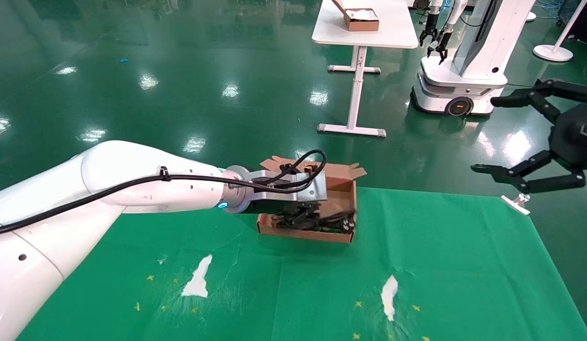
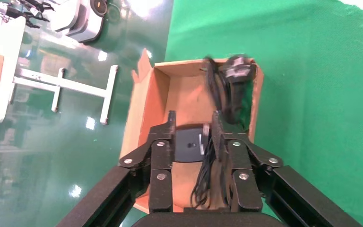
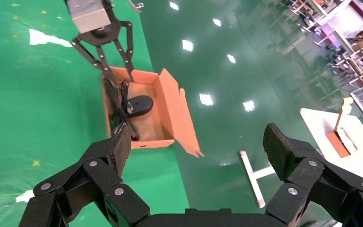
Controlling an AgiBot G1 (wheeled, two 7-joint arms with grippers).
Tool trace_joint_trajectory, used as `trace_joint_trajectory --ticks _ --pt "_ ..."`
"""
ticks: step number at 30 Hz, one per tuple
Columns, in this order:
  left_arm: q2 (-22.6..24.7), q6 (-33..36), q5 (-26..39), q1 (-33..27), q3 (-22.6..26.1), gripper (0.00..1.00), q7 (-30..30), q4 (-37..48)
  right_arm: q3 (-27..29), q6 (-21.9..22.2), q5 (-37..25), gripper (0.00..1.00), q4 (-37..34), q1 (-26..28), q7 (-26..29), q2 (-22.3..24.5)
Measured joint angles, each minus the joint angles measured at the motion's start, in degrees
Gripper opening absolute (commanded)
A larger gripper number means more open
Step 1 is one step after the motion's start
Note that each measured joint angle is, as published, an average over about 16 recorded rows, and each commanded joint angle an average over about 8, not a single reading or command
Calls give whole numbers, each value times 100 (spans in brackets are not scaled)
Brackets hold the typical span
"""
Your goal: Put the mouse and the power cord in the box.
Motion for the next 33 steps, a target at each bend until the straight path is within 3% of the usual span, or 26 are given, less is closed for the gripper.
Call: trace_joint_trajectory --ticks 10,33 --pt "-499 447 -545 433 -525 100 -158 -467 154 67 334 100 573 -503 378 44" --pt "-2181 1995 -2353 1905 -2359 100 -668 -2007 737 303 1577 100 2716 -2382 1802 196"
